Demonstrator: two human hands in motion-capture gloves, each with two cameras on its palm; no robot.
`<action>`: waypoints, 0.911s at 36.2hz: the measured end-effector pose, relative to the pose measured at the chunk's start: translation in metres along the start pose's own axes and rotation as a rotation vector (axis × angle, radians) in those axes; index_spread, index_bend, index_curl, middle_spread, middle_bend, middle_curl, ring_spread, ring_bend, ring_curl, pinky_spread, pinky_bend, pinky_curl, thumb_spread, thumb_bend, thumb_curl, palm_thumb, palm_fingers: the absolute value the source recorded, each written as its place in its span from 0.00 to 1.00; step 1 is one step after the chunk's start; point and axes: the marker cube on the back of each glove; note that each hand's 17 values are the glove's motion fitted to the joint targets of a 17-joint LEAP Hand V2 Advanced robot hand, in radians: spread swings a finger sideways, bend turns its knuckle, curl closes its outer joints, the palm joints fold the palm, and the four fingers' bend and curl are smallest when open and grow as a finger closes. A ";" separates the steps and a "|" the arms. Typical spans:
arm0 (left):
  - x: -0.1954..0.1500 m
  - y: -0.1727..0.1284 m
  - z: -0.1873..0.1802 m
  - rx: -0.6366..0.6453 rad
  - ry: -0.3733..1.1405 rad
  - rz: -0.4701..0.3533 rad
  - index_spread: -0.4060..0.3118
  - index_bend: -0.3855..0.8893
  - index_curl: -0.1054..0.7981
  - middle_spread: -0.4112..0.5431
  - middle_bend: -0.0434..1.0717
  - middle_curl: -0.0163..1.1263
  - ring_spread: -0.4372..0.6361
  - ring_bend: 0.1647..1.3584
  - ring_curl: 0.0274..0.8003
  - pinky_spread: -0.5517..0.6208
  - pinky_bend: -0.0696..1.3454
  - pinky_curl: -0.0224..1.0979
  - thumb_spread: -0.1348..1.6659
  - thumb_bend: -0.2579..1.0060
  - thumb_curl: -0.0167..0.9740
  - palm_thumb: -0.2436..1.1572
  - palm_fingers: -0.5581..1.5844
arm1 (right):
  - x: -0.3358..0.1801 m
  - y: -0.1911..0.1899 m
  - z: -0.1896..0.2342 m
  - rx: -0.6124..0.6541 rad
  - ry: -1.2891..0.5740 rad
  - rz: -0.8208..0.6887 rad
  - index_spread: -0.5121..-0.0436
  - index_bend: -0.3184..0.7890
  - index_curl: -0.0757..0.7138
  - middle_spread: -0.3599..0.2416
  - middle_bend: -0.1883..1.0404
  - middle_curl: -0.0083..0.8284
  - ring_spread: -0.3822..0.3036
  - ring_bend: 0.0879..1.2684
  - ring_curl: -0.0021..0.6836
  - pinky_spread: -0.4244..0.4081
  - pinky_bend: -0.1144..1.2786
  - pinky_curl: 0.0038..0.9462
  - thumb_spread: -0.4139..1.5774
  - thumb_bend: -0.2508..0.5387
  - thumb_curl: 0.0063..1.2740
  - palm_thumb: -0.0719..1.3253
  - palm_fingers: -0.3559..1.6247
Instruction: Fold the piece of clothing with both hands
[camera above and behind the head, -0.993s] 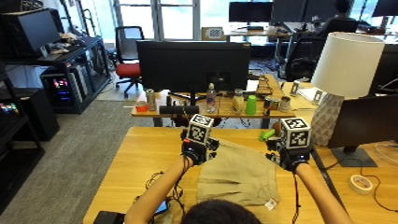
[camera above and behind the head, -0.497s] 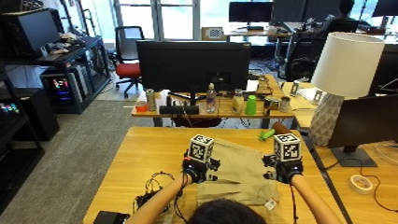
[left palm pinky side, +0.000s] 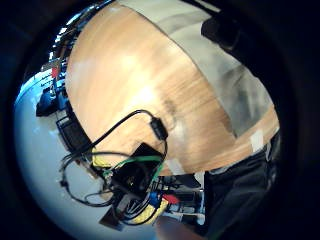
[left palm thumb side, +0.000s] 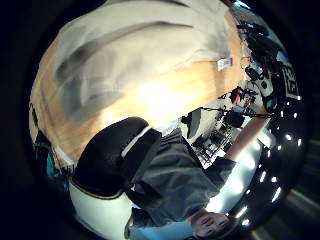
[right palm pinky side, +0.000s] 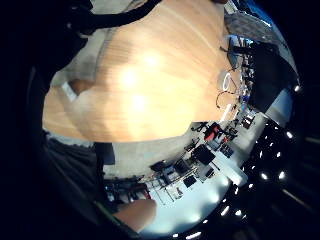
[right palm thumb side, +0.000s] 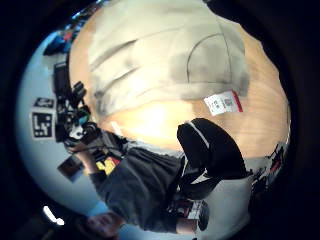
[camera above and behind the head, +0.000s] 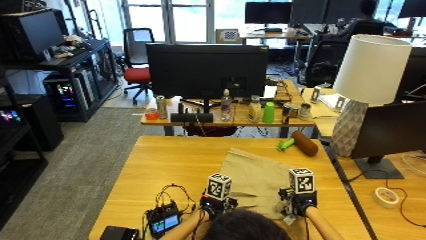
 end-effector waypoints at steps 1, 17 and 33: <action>0.003 0.003 0.003 -0.009 -0.009 -0.036 0.48 0.43 0.44 0.63 0.18 0.22 0.66 0.42 0.29 0.78 0.44 0.31 0.63 0.19 0.26 0.25 0.33 | 0.001 -0.004 0.006 -0.008 -0.003 0.003 0.26 0.38 0.33 0.49 0.31 0.41 0.56 0.36 0.47 0.67 0.51 0.38 0.79 0.35 0.18 0.46 0.35; -0.020 -0.055 0.029 0.339 -0.148 0.004 0.32 0.44 0.46 0.30 0.21 0.29 0.26 0.35 0.33 0.25 0.57 0.36 0.66 0.27 0.32 0.49 0.68 | -0.004 -0.024 0.052 0.321 -0.047 0.023 0.32 0.41 0.36 0.44 0.29 0.41 0.39 0.43 0.52 0.35 0.59 0.39 0.74 0.42 0.24 0.68 0.60; -0.019 -0.059 0.012 0.350 -0.148 0.047 0.16 0.46 0.53 0.15 0.22 0.36 0.09 0.29 0.42 0.06 0.54 0.36 0.66 0.28 0.35 0.69 0.85 | -0.008 -0.033 0.035 0.457 0.068 0.027 0.44 0.43 0.47 0.38 0.31 0.46 0.27 0.45 0.60 0.13 0.55 0.39 0.69 0.41 0.27 0.81 0.80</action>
